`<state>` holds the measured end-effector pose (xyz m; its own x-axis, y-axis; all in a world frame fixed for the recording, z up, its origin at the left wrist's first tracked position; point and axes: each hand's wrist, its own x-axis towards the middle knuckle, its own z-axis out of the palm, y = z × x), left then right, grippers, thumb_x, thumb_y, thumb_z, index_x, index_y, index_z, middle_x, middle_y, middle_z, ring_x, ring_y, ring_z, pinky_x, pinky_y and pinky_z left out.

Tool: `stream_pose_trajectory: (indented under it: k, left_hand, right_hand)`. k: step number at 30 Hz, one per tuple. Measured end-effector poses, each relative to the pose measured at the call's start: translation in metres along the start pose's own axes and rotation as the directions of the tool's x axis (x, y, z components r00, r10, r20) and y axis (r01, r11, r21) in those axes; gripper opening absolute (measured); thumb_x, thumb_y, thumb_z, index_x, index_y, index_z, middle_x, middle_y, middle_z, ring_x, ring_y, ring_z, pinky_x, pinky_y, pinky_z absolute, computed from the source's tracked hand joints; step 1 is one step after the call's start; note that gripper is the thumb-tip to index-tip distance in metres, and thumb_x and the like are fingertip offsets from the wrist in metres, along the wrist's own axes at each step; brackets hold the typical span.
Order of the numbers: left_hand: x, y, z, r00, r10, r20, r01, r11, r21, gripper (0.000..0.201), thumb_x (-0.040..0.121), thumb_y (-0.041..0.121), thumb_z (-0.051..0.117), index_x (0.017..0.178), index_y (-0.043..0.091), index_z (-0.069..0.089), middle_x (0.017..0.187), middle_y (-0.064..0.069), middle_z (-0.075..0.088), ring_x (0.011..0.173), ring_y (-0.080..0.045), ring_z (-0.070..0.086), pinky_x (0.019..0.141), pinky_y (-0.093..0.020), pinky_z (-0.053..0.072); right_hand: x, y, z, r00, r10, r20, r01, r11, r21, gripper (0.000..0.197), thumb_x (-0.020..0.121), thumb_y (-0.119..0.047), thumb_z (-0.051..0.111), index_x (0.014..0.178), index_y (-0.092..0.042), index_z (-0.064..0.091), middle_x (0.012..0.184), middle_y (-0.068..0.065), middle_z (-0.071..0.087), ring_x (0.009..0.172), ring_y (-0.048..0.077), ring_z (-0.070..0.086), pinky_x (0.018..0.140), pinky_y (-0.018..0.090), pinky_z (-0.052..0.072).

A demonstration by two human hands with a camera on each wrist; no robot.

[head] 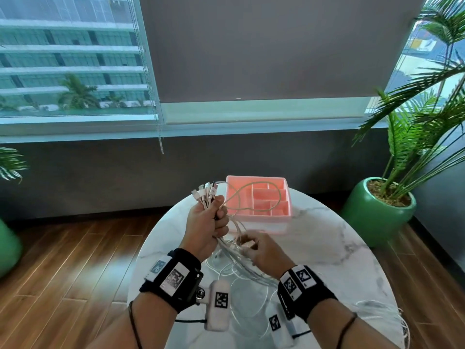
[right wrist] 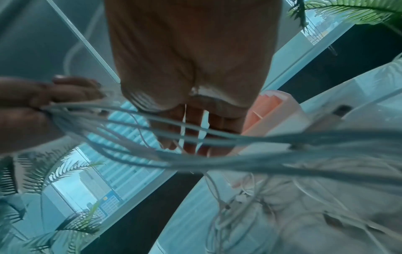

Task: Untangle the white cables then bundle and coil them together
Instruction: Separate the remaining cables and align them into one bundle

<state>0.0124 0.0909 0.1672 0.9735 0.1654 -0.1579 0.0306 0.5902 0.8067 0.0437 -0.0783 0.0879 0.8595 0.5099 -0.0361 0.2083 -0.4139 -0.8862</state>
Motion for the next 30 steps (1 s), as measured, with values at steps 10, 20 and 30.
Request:
stream_pose_trajectory:
  k: [10, 20, 30]
  left_hand:
    - [0.005, 0.002, -0.016, 0.994, 0.104, -0.038, -0.100, 0.991, 0.092, 0.022, 0.104, 0.015, 0.051, 0.082, 0.015, 0.046, 0.060, 0.000, 0.038, 0.044, -0.008, 0.023, 0.036, -0.020, 0.021]
    - [-0.001, -0.017, -0.001, 0.994, 0.054, -0.090, -0.040, 0.988, 0.147, 0.029, 0.105, 0.006, 0.043, 0.079, 0.014, 0.052, 0.058, 0.000, 0.042, 0.042, -0.007, 0.023, 0.039, -0.018, 0.017]
    - [-0.005, -0.027, 0.006, 0.999, 0.049, 0.003, -0.048, 0.968, 0.248, 0.019, 0.105, 0.004, 0.040, 0.092, 0.009, 0.053, 0.075, -0.012, 0.063, 0.042, -0.009, 0.020, 0.039, -0.018, 0.020]
  right_hand:
    - [-0.002, 0.008, -0.030, 0.976, 0.204, 0.071, -0.209, 0.976, 0.066, 0.015, 0.097, -0.008, 0.059, 0.091, 0.002, 0.069, 0.074, 0.016, 0.071, 0.061, 0.020, 0.068, 0.066, 0.037, 0.057]
    - [0.000, -0.143, -0.083, 0.983, -0.157, -0.097, 0.184, 0.817, 0.546, 0.024, 0.097, -0.021, 0.056, 0.079, -0.005, 0.061, 0.060, 0.011, 0.044, 0.054, 0.027, 0.056, 0.056, 0.034, 0.051]
    - [0.007, -0.148, -0.062, 0.992, -0.037, -0.119, 0.114, 0.652, 0.750, 0.027, 0.103, -0.017, 0.047, 0.083, -0.003, 0.057, 0.062, 0.009, 0.048, 0.059, 0.029, 0.068, 0.058, 0.034, 0.056]
